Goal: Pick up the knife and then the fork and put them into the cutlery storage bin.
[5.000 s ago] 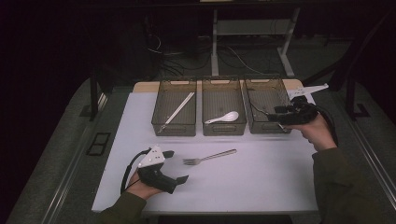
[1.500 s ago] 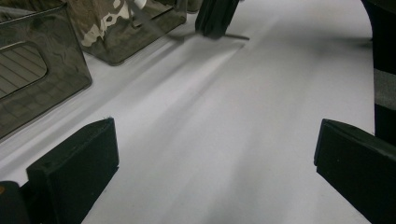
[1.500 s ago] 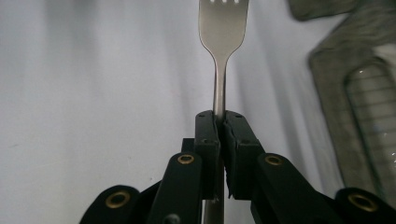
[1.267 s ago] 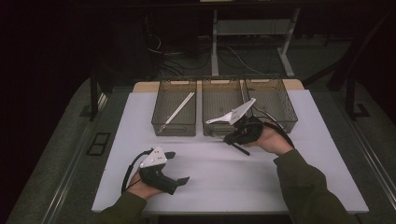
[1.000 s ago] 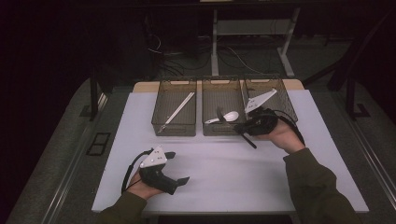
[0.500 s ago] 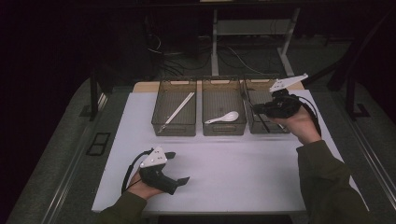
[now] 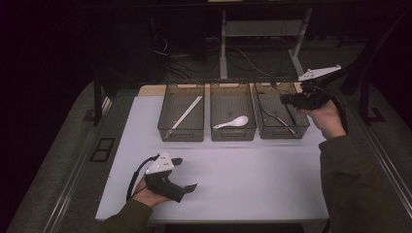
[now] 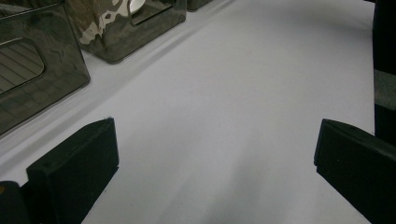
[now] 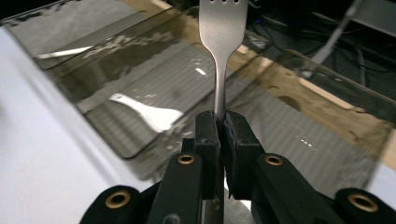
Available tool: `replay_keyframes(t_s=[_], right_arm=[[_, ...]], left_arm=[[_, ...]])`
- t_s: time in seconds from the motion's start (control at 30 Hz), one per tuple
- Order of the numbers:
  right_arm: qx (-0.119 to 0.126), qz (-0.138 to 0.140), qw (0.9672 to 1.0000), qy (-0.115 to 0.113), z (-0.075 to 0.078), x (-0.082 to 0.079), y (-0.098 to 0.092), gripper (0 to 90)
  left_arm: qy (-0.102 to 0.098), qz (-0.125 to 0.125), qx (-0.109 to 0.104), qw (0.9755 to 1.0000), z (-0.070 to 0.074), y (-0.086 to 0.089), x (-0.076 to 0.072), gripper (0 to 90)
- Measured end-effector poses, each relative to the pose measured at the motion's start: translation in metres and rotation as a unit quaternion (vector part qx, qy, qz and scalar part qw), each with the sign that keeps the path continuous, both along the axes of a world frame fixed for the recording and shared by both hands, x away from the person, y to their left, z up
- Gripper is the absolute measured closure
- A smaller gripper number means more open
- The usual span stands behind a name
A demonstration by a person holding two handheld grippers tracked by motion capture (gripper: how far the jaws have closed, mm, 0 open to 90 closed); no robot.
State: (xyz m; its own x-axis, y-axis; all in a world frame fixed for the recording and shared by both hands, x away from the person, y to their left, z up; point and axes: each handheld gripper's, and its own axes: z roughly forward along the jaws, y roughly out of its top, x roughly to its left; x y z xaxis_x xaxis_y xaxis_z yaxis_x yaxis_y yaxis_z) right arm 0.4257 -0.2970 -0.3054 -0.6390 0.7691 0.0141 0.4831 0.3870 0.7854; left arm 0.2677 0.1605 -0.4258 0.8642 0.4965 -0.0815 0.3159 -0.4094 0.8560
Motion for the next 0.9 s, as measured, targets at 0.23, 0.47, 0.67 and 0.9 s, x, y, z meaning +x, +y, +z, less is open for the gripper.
replay_keyframes(t_s=[0.23, 0.47, 0.67, 0.9], right_arm=[[0.005, -0.044, 0.9990, -0.010, -0.004, 0.006, -0.021, 84.5], [0.005, -0.072, 0.9974, -0.009, -0.012, 0.012, -0.035, 84.5], [0.005, -0.084, 0.9965, -0.003, -0.025, 0.017, -0.042, 84.5], [0.002, -0.087, 0.9962, 0.009, -0.039, 0.022, -0.044, 84.5]], left_arm=[[0.002, 0.001, -0.001, 1.0000, 0.000, 0.000, 0.000, 0.0], [0.002, 0.001, 0.000, 1.0000, 0.000, 0.000, 0.000, 0.0], [0.003, -0.001, 0.001, 1.0000, 0.000, -0.001, 0.000, 0.0], [0.003, -0.001, 0.001, 1.0000, 0.000, -0.001, 0.000, 0.0]])
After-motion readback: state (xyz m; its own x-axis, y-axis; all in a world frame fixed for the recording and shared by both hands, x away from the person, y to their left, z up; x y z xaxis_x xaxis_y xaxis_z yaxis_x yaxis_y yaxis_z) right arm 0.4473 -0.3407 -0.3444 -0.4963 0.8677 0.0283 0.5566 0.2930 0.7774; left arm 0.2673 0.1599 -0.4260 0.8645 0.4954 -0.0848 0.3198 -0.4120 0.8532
